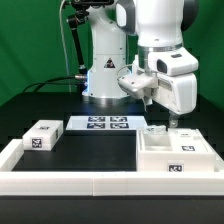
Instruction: Assemble cabinet
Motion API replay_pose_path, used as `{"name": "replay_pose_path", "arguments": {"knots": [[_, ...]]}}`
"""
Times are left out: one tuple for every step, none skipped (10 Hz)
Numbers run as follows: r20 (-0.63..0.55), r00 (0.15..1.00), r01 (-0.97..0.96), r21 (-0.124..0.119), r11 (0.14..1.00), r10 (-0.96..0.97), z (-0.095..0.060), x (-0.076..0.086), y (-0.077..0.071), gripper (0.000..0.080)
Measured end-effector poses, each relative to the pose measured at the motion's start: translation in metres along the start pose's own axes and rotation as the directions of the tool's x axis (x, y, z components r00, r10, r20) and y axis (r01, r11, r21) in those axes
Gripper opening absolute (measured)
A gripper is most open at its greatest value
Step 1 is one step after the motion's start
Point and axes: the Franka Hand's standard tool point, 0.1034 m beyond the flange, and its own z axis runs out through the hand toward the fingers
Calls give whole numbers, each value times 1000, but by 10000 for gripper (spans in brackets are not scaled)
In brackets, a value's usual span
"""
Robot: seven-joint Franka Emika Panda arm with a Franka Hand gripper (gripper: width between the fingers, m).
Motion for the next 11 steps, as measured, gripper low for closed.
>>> {"name": "replay_pose_path", "arguments": {"knots": [[-7,1000,-3,5,1000,3,5,1,-1,797],[-22,1000,-11,18,1000,12,15,2,-4,797],[-37,999,-22,31,999,23,26,1,-8,797],[-42,999,-27,37,999,29,30,0,-10,797],[-46,998,-28,43,999,30,33,0,-12,797],[-49,998,-29,40,999,31,35,1,-13,797],[-49,998,-29,40,999,31,35,1,-13,797],[-48,998,-34,41,999,36,35,2,-12,764],[-48,998,-40,40,998,42,34,3,-11,764],[-49,998,-41,42,998,43,35,2,-12,616],[-49,998,-41,43,998,43,35,2,-13,447]]}}
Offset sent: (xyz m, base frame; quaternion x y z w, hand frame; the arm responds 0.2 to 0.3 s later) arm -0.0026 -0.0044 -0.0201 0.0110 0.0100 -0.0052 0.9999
